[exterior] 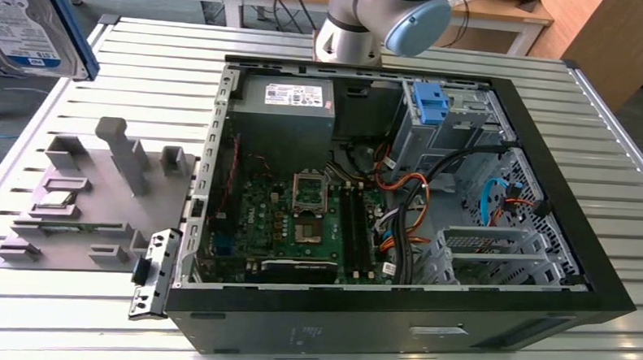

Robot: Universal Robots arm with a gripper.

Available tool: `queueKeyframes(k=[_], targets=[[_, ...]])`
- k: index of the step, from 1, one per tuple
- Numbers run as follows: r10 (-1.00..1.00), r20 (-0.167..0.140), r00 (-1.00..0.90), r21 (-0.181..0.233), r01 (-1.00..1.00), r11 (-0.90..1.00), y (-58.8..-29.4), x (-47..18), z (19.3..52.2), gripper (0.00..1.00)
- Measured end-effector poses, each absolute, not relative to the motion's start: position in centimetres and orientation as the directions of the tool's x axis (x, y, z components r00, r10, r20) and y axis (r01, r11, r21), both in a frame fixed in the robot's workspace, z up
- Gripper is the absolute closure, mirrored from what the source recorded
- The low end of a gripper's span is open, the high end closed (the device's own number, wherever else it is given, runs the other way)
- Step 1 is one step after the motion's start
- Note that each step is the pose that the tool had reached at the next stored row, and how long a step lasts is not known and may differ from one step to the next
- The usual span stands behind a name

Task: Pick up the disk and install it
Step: 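Pick up the disk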

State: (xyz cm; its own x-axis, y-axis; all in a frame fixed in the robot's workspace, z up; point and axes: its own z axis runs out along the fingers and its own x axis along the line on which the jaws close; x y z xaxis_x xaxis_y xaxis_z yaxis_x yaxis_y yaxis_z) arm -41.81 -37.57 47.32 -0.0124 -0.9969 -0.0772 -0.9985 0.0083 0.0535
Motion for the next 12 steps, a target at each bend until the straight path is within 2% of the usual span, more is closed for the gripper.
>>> queueKeyframes(k=[12], targets=[[-0.997, -0.077, -0.012, 0.054, -0.999, 0.008, -37.56, -41.66, 47.68, 0.65]])
